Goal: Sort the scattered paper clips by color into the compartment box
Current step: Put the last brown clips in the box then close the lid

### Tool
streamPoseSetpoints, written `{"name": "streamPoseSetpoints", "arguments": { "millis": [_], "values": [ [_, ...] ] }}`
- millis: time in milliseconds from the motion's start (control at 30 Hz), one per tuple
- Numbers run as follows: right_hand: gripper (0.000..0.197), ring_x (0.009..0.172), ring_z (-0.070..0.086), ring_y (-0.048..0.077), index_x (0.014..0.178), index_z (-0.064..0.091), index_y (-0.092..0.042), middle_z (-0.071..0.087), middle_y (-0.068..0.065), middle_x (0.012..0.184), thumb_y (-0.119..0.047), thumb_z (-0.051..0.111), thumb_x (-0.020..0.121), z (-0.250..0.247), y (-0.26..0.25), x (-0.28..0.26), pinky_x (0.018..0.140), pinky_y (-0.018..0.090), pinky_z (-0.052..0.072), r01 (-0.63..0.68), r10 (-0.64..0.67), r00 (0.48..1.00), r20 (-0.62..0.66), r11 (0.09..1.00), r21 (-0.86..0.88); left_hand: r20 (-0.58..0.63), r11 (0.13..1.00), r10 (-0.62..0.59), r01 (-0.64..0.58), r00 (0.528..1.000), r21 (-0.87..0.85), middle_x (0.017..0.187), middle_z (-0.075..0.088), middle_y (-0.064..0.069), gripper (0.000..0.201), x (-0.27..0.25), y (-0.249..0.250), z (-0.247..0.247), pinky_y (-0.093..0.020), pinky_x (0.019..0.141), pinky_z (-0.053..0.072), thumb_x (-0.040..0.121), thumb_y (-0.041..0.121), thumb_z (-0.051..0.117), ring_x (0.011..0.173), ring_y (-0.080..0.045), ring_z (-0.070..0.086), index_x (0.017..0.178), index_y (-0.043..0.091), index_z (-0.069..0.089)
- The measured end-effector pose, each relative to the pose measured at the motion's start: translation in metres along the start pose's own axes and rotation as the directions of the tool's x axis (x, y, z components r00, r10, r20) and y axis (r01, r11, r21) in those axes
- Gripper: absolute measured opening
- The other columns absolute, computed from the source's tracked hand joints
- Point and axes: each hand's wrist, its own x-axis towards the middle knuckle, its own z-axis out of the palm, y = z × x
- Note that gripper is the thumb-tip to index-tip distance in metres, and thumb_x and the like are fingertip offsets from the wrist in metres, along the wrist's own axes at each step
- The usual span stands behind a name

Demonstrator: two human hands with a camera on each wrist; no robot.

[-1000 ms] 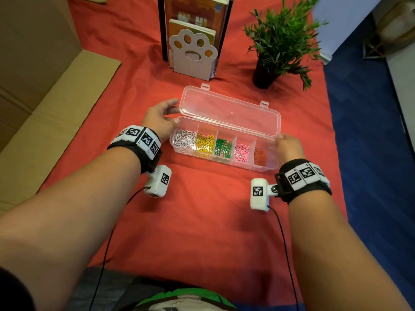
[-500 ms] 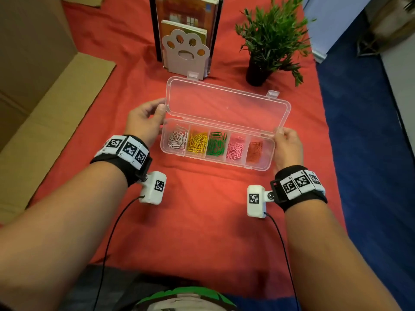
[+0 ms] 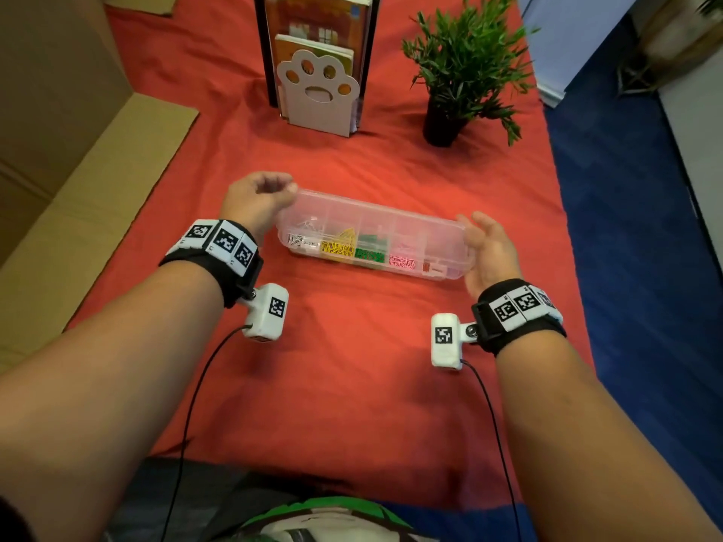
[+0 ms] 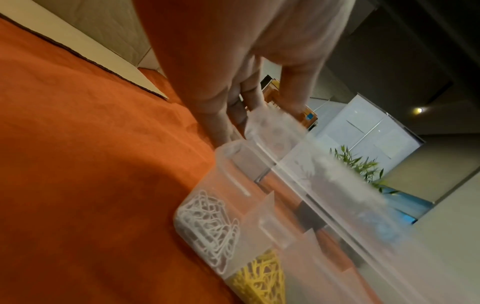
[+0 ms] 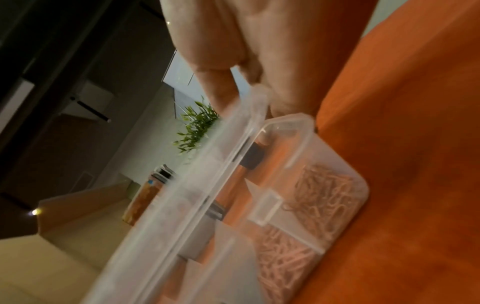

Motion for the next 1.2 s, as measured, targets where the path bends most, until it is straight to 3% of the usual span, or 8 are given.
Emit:
{"name": "streamPoseSetpoints", "arguments": {
  "millis": [133, 233, 367, 433, 567, 733, 967, 1200],
  "values": [
    [0.071, 0.127, 0.046, 0.02, 0.144, 0.025, -0.017, 0.04, 0.005, 0.144, 0.012, 0.044, 0.082, -0.002, 0.006, 0.0, 0.104, 0.033, 0.043, 0.092, -0.068, 0.995, 0.073, 0.905, -0.415, 0.08, 0.982, 0.027, -0.042, 0.996, 0.185, 0.112, 0.06, -0.002, 0.052, -0.004, -0.013, -0.002, -0.025, 0.084, 0.051, 0.072, -0.011, 0.066, 0.1, -0.015, 0.06, 0.12, 0.009, 0.057],
    [0.082, 0.127, 0.046, 0.02, 0.147, 0.016, -0.033, 0.04, 0.004, 0.145, -0.006, 0.062, 0.083, -0.007, 0.008, -0.008, 0.109, 0.038, 0.037, 0.082, 0.034, 0.983, 0.181, 0.798, -0.598, 0.119, 0.957, 0.043, -0.075, 0.992, 0.281, 0.126, 0.058, -0.002, 0.055, -0.01, -0.018, -0.007, -0.031, 0.096, 0.047, 0.075, -0.001, 0.07, 0.107, -0.015, 0.058, 0.125, 0.016, 0.055],
    [0.091, 0.147, 0.006, 0.017, 0.147, -0.002, -0.038, -0.001, 0.004, 0.159, -0.02, 0.063, 0.086, -0.014, 0.009, -0.017, 0.117, 0.031, 0.008, 0.172, 0.163, 0.938, 0.307, 0.551, -0.816, 0.282, 0.859, -0.02, -0.128, 0.959, 0.495, 0.134, 0.052, 0.0, 0.087, -0.022, -0.014, -0.013, -0.028, 0.108, 0.037, 0.063, 0.015, 0.083, 0.122, -0.018, 0.052, 0.138, 0.025, 0.04],
    [0.088, 0.147, -0.002, 0.018, 0.147, -0.008, -0.039, -0.011, 0.004, 0.159, -0.025, 0.058, 0.09, -0.012, 0.006, -0.02, 0.116, 0.03, 0.007, 0.175, 0.181, 0.939, 0.293, 0.483, -0.858, 0.319, 0.745, 0.028, -0.233, 0.947, 0.625, 0.145, 0.042, -0.003, 0.099, -0.026, -0.014, -0.012, -0.026, 0.112, 0.028, 0.059, 0.021, 0.085, 0.132, -0.018, 0.041, 0.143, 0.022, 0.032],
    [0.082, 0.145, 0.018, 0.022, 0.145, -0.013, -0.04, -0.011, 0.003, 0.158, -0.039, 0.05, 0.092, -0.013, 0.01, -0.024, 0.114, 0.033, 0.021, 0.256, 0.13, 0.946, 0.296, 0.259, -0.931, 0.301, 0.642, 0.113, -0.301, 0.947, 0.705, 0.151, 0.033, -0.006, 0.102, -0.026, -0.023, -0.009, -0.023, 0.115, 0.019, 0.06, 0.025, 0.085, 0.139, -0.019, 0.031, 0.145, 0.017, 0.028],
    [0.081, 0.138, 0.035, 0.027, 0.139, -0.023, -0.048, -0.015, 0.001, 0.158, -0.068, 0.034, 0.085, -0.017, 0.014, -0.02, 0.112, 0.056, 0.027, 0.257, 0.155, 0.956, 0.25, -0.024, -0.966, 0.273, 0.617, 0.147, -0.304, 0.951, 0.726, 0.151, 0.033, -0.007, 0.101, -0.024, -0.031, -0.007, -0.023, 0.114, 0.019, 0.06, 0.028, 0.084, 0.139, -0.019, 0.031, 0.144, 0.019, 0.029],
    [0.074, 0.125, 0.049, 0.032, 0.144, -0.008, -0.044, 0.007, 0.004, 0.158, -0.058, 0.04, 0.089, -0.009, 0.023, -0.031, 0.107, 0.059, 0.029, 0.194, -0.018, 0.98, 0.196, -0.06, -0.979, 0.238, 0.588, 0.168, -0.291, 0.957, 0.754, 0.15, 0.033, -0.012, 0.097, -0.023, -0.035, -0.003, -0.022, 0.114, 0.018, 0.061, 0.022, 0.084, 0.14, -0.023, 0.031, 0.143, 0.018, 0.032],
    [0.079, 0.135, 0.034, 0.033, 0.143, -0.011, -0.043, -0.004, 0.006, 0.16, -0.062, 0.041, 0.086, -0.005, 0.016, -0.019, 0.108, 0.064, 0.019, 0.163, 0.011, 0.987, 0.163, -0.16, -0.974, 0.252, 0.603, 0.16, -0.296, 0.955, 0.74, 0.15, 0.033, -0.012, 0.1, -0.016, -0.034, 0.002, -0.029, 0.117, 0.021, 0.061, 0.02, 0.084, 0.139, -0.024, 0.031, 0.144, 0.017, 0.029]
  ]
}}
